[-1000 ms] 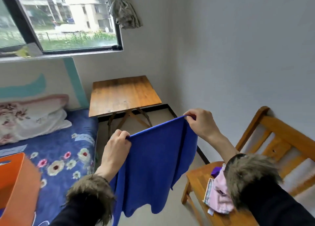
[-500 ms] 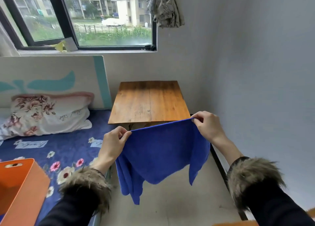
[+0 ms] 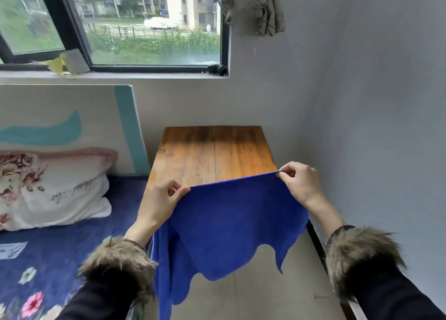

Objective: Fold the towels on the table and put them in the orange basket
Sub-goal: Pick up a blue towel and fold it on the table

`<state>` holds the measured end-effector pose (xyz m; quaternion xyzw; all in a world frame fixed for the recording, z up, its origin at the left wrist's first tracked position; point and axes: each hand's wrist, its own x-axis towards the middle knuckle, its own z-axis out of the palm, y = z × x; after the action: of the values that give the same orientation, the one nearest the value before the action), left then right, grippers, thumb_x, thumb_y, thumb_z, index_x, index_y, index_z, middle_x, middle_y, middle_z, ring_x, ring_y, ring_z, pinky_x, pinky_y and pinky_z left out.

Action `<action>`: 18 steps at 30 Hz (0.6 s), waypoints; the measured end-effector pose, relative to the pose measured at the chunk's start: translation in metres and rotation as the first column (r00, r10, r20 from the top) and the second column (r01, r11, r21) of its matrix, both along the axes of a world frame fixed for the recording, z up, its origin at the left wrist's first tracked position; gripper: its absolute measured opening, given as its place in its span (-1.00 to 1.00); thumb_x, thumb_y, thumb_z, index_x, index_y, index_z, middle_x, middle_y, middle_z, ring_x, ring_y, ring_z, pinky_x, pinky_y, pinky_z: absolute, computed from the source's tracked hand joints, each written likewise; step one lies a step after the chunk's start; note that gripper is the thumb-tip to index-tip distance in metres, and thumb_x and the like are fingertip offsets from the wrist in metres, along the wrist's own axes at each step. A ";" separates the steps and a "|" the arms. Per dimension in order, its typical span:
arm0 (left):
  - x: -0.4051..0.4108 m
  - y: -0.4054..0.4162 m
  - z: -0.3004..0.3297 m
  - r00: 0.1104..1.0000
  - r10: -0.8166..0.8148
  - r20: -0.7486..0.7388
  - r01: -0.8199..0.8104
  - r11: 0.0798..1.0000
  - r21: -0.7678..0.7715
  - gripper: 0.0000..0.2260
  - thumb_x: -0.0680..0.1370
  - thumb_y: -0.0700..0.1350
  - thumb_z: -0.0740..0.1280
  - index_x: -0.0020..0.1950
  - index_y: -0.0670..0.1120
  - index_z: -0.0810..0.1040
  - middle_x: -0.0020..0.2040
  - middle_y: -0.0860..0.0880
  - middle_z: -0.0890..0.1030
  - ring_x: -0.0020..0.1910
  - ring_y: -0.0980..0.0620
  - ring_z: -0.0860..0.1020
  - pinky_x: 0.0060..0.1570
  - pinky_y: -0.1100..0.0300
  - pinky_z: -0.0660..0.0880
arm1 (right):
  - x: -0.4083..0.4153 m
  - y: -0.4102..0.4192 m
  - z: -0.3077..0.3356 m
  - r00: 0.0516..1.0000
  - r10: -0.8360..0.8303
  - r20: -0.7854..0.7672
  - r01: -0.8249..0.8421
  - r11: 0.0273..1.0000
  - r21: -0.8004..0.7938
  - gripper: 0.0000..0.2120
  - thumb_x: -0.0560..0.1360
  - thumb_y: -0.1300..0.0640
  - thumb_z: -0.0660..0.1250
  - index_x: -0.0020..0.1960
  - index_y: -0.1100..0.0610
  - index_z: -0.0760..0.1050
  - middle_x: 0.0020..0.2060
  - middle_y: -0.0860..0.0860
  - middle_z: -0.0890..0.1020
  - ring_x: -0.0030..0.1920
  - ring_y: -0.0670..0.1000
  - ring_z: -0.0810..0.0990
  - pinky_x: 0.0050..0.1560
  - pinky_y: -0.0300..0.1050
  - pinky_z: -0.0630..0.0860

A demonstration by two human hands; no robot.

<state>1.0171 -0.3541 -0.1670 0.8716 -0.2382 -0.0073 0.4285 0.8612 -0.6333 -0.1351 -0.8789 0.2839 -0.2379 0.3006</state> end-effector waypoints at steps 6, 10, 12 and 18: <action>0.105 -0.053 -0.020 0.997 -0.070 -0.034 0.074 0.990 0.118 -0.77 0.48 0.00 0.38 -0.36 0.15 0.48 -0.39 0.16 0.50 -0.33 0.23 0.46 -0.38 0.38 0.27 | 0.093 -0.052 -0.027 0.996 -0.032 -0.088 0.034 0.999 0.023 -0.90 0.46 0.11 0.39 -0.22 0.09 0.58 -0.33 -0.06 0.59 -0.25 -0.07 0.51 -0.28 -0.30 0.33; 0.162 -0.097 -0.023 0.997 -0.073 -0.020 0.075 0.986 0.146 -0.81 0.48 -0.03 0.39 -0.32 0.09 0.49 -0.36 0.16 0.48 -0.32 0.24 0.45 -0.36 0.41 0.28 | 0.147 -0.090 -0.040 0.985 -0.047 -0.165 0.047 0.999 -0.001 -0.90 0.47 0.08 0.37 -0.19 0.09 0.59 -0.27 -0.02 0.62 -0.20 -0.01 0.53 -0.19 -0.21 0.37; 0.192 -0.122 -0.030 0.997 -0.073 -0.018 0.075 0.981 0.180 -0.86 0.49 -0.01 0.38 -0.26 0.04 0.52 -0.32 0.13 0.50 -0.29 0.22 0.45 -0.34 0.39 0.27 | 0.174 -0.114 -0.048 0.976 -0.041 -0.213 0.041 0.999 -0.003 -0.89 0.48 0.07 0.35 -0.16 0.09 0.59 -0.23 0.00 0.64 -0.17 0.00 0.54 -0.18 -0.20 0.39; 0.287 -0.209 -0.068 0.998 -0.055 0.003 0.051 0.945 0.323 -0.86 0.54 -0.06 0.32 -0.14 -0.11 0.56 -0.15 -0.01 0.53 -0.14 0.01 0.49 -0.16 0.15 0.38 | 0.272 -0.202 -0.082 0.945 0.047 -0.323 -0.052 0.999 -0.005 -0.87 0.50 0.08 0.31 -0.09 0.11 0.59 -0.12 0.06 0.66 -0.05 0.10 0.57 -0.09 -0.13 0.45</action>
<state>1.3045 -0.5636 -0.2355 0.9233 -0.2596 -0.0525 0.2781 1.1335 -0.8349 -0.2166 -0.9147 0.3056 -0.0852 0.2502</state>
